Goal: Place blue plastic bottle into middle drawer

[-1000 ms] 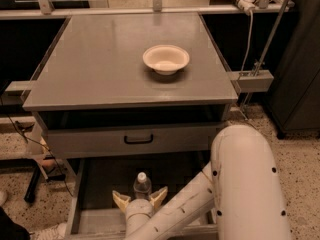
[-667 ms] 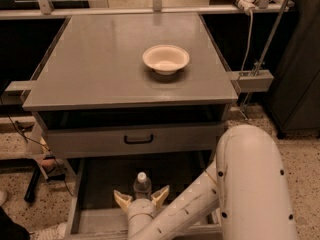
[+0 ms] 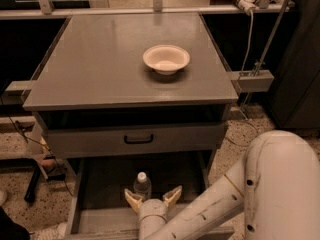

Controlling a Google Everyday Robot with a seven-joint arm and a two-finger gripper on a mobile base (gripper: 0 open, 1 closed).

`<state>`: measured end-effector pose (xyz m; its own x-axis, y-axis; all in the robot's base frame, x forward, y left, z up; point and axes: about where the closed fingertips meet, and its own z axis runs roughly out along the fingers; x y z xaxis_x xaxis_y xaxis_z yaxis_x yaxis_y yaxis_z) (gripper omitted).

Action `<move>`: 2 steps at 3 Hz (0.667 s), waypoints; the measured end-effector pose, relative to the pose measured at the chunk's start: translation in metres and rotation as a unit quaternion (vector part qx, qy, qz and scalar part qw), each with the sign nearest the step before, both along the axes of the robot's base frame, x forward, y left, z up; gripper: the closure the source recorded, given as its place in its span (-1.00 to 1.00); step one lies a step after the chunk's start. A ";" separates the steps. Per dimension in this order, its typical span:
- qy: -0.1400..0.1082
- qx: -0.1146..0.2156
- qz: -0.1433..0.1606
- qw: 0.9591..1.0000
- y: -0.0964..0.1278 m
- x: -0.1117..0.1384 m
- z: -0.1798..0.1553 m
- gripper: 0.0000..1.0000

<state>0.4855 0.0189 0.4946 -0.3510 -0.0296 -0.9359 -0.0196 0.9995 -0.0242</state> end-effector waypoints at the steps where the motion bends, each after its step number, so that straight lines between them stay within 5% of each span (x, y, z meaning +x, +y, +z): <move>1: -0.002 -0.015 -0.029 0.999 -0.033 0.003 0.002 -1.00; 2: -0.002 -0.041 -0.093 0.995 -0.090 0.016 -0.002 -1.00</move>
Offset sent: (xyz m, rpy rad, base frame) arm 0.0171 -0.2496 0.0827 -0.3024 -0.3160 -0.7042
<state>0.5016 -0.0712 0.4930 -0.3546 -0.0409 -0.9341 0.1663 0.9804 -0.1061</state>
